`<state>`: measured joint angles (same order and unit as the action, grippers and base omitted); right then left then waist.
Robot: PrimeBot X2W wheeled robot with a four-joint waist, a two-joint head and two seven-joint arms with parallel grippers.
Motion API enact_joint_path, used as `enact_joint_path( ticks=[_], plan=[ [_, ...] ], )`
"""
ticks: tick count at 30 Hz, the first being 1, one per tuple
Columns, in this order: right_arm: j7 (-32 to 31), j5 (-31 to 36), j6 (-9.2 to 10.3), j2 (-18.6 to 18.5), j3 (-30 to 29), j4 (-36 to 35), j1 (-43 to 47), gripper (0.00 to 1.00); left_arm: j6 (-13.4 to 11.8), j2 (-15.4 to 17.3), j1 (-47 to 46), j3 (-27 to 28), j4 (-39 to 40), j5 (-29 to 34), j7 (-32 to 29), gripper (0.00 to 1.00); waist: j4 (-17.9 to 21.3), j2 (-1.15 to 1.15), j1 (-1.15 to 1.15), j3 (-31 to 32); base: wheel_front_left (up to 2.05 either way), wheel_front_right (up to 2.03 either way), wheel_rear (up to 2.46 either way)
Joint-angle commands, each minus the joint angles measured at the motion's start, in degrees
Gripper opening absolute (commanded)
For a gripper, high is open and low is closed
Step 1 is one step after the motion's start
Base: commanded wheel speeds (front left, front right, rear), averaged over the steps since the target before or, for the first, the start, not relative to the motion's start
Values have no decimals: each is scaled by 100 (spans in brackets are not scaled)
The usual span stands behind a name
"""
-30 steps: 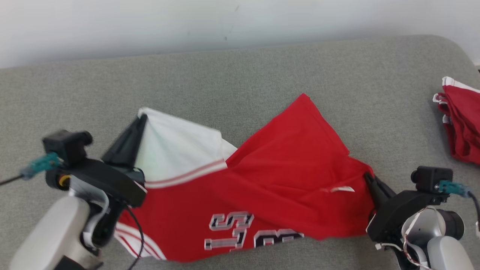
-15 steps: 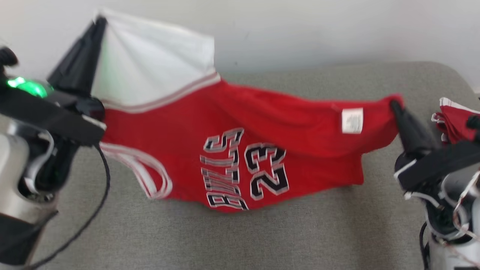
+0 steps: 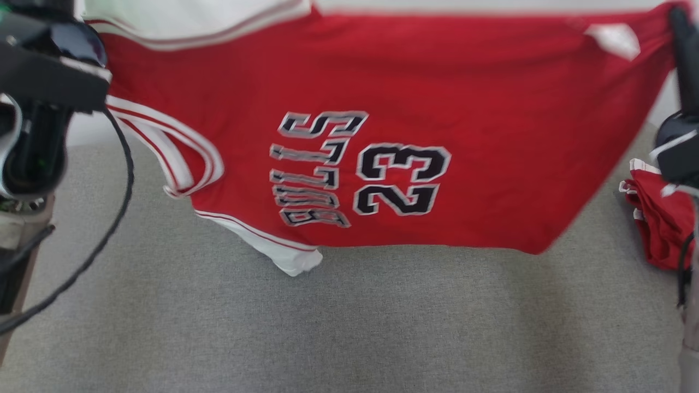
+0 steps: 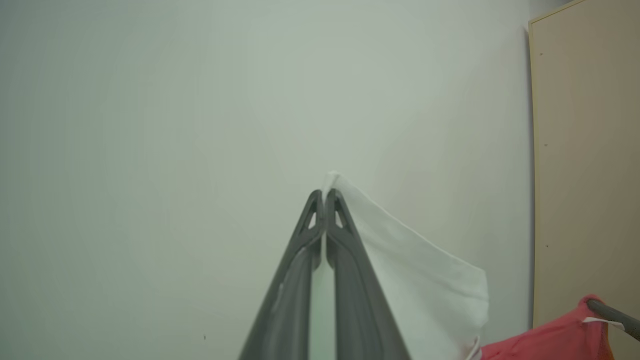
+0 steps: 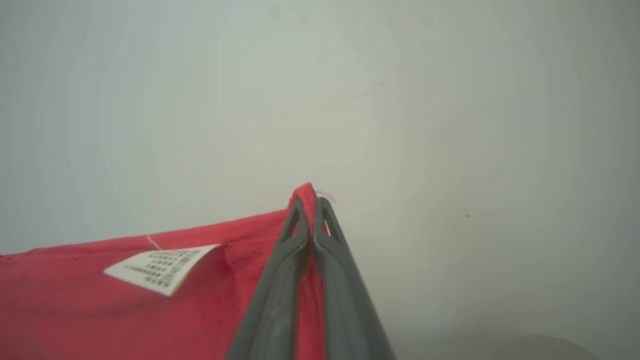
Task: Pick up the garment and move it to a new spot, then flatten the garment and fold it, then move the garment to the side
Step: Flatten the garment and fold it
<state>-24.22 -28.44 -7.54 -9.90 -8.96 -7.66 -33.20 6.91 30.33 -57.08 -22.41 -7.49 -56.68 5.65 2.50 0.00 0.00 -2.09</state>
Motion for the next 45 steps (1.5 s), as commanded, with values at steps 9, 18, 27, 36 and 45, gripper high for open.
enact_joint_path(
  ticks=[9, 18, 27, 36, 45],
  plan=[
    [-81, 168, 14, -176, -5, 419, -437, 0, -204, -219, -342, 164, -363, -99, 135, 0, 73, 0, 0, -139, 0, 0, 0],
    [-328, 379, 14, -145, 385, 608, -1304, 0, -146, -160, -925, 250, -447, -39, 190, 0, 163, 0, 0, -1226, 0, 0, 0],
    [-161, 884, 14, 132, 958, 1239, -2898, 0, -56, 373, -2209, 90, -572, 1004, 479, 0, 470, 0, 0, -2706, 0, 0, 0],
    [1741, 1870, 15, 626, 547, 2372, -4377, 0, -209, 546, -3511, 750, 154, 3004, 946, 0, 859, 0, 0, -3386, 0, 0, 0],
    [3366, 3078, 15, 661, 314, 3121, -4675, 0, 46, 50, -2884, 1501, 1111, 3863, 952, 0, 868, 0, 0, -3851, 0, 0, 0]
  ],
)
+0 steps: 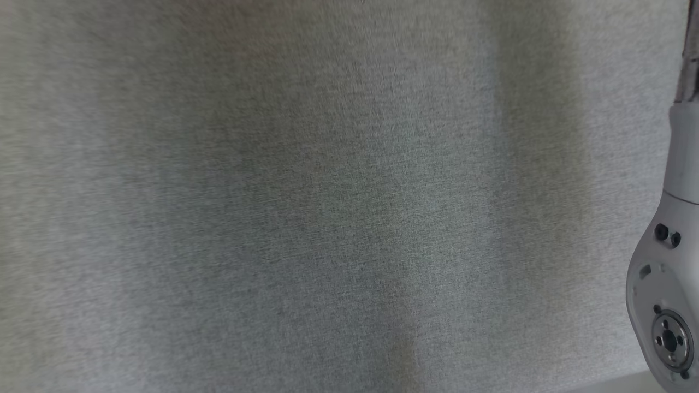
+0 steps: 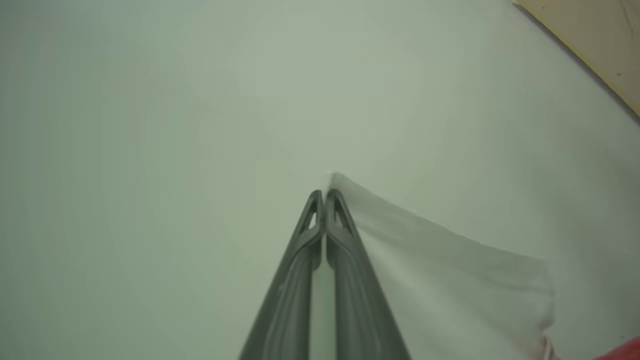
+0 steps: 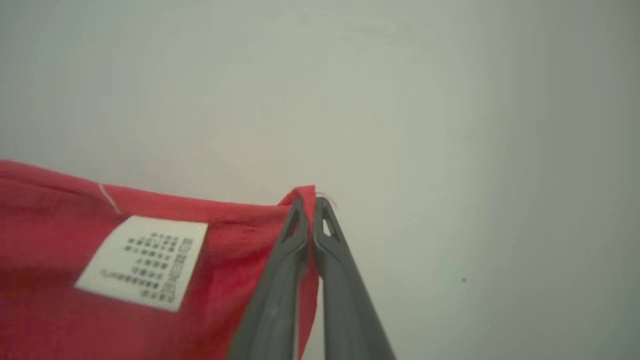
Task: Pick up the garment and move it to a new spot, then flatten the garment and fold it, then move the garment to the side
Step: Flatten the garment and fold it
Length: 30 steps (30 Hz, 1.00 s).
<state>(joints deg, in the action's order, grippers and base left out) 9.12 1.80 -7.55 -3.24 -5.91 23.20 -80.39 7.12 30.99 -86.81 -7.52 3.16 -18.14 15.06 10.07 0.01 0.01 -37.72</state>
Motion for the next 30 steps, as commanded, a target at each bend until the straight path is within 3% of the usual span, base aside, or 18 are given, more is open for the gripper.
enact_joint_path(
  ticks=[1, 8, 15, 24, 26, 27, 30],
  plan=[
    [54, 133, 16, -35, 61, 154, 131, 0, 37, -26, 269, -7, 100, 13, 12, 0, 97, -1, -1, -340, 0, 0, 0],
    [211, 20, 16, -328, 558, 500, 653, 0, 26, -148, 1472, -196, 802, -641, 13, 0, -112, -1, -1, -331, 0, 0, 0],
    [-698, -769, 16, -884, 1135, 60, 1793, 0, 28, -48, 2916, -435, 886, -1861, 13, 0, -381, -1, -1, 231, 0, 0, 0],
    [-2077, -1610, 16, -1307, 1083, -983, 3480, 0, 30, 268, 4529, -1103, 875, -3212, 14, 0, -600, -1, -1, 1119, 0, 0, 0],
    [-2260, -1728, 16, -1336, 1014, -1185, 3881, 0, 30, 334, 4982, -1374, 934, -3619, 6, 0, -642, -1, -1, 1327, 0, 0, 0],
    [-2368, -1846, 16, -1316, 893, -1338, 4253, 0, 28, 438, 5386, -1664, 1002, -4145, -37, 0, -689, -1, -1, 1525, 0, 0, 0],
    [-2447, -1941, 16, -1238, 705, -1443, 4777, 0, 30, 562, 5952, -1962, 960, -4635, -34, 0, -742, -1, -1, 1799, 0, 0, 0]
  ],
)
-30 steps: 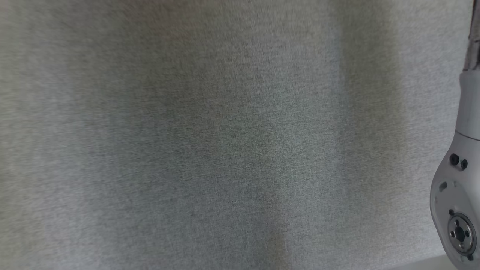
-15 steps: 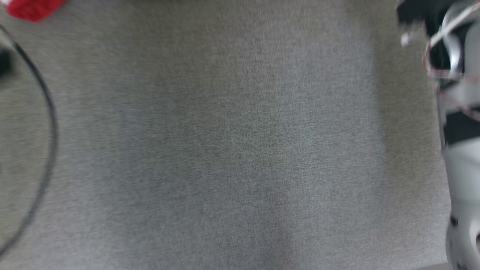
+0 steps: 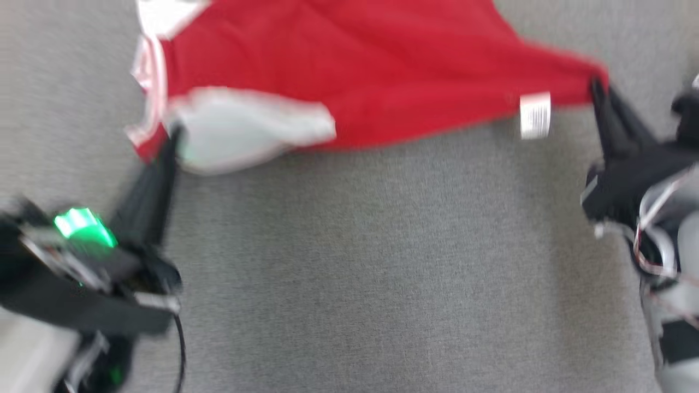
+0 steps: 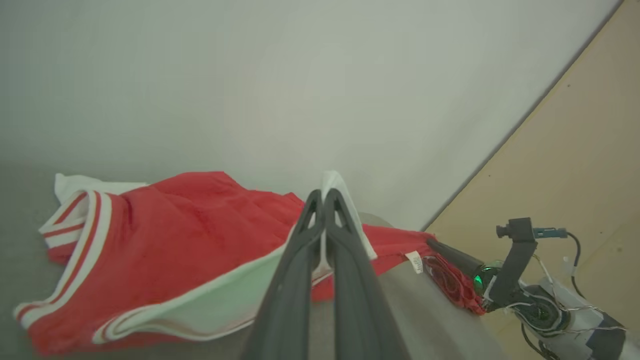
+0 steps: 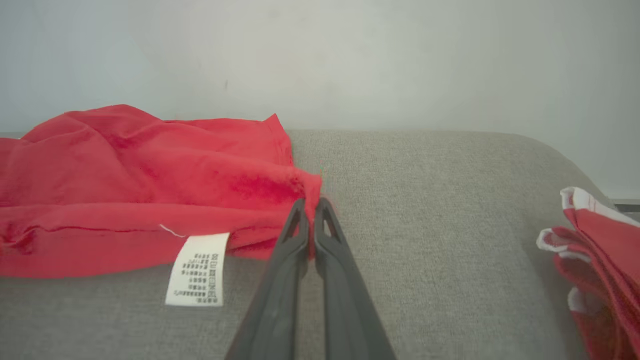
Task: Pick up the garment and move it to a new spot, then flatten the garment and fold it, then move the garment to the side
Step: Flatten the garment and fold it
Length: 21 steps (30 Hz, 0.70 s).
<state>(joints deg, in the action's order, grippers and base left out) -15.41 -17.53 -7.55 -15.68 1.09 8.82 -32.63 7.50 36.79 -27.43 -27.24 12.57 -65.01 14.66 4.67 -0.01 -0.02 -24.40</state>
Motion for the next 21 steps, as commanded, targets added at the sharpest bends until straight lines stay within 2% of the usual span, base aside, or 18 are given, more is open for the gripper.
enact_joint_path(
  ticks=[1, 10, 21],
  plan=[
    [-13, -22, 16, 9, -68, -14, 167, 0, -7, 10, 185, -59, -46, -97, 12, 0, -227, 1, 2, 554, 0, 0, 0],
    [-235, -123, 16, 120, -489, -85, 1258, 0, -7, -90, 1361, -746, -434, -1062, -4, 0, -416, 1, 2, 1186, 0, 0, 0],
    [-534, -94, 16, 297, -872, -160, 2297, 0, -7, -13, 2270, -1154, -820, -2041, -258, 0, -580, 1, 2, 1618, 0, 0, 0]
  ],
)
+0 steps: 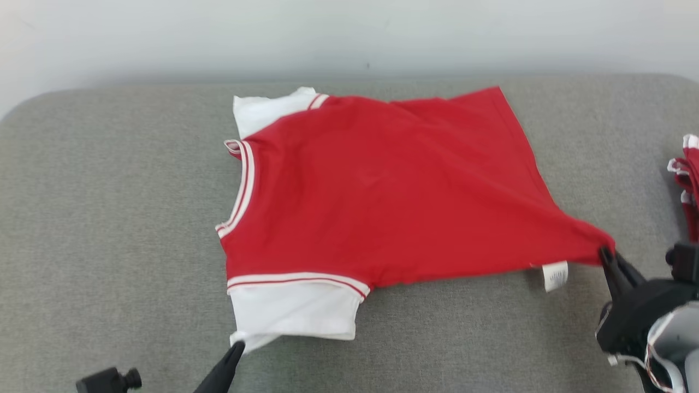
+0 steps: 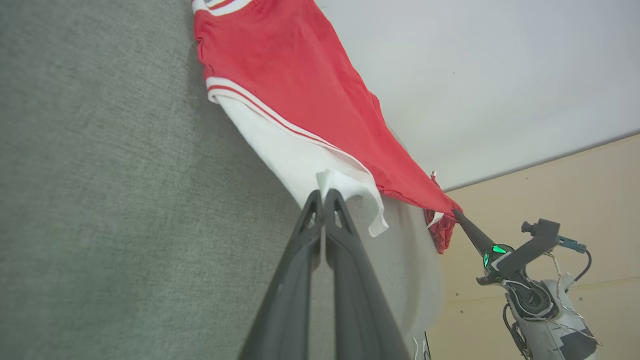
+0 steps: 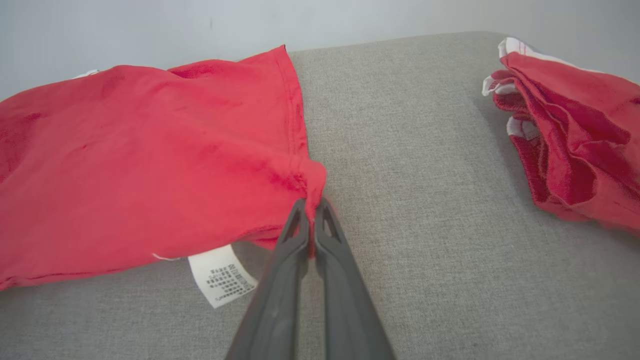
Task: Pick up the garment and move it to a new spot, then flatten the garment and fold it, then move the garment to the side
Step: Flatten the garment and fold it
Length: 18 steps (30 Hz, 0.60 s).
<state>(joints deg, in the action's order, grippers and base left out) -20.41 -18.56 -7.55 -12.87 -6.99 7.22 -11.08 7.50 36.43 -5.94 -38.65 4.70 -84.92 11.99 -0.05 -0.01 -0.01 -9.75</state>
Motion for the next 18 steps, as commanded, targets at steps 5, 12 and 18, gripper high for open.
enact_joint_path(
  ticks=[5, 12, 18],
  plan=[
    [-279, 51, 16, 112, -209, 8, 577, 0, -7, 42, 374, -101, -205, -307, -103, 0, -151, 1, 1, 309, 0, 0, 0],
    [-538, 53, 16, 195, -261, -24, 969, 0, -7, 88, 658, -172, -378, -638, -264, 0, -163, 1, 1, 429, 0, 0, 0],
    [-720, -15, 16, 240, -310, -37, 1277, 0, -7, 157, 865, -249, -439, -825, -469, 0, -178, 1, 1, 456, 0, 0, 0]
  ],
)
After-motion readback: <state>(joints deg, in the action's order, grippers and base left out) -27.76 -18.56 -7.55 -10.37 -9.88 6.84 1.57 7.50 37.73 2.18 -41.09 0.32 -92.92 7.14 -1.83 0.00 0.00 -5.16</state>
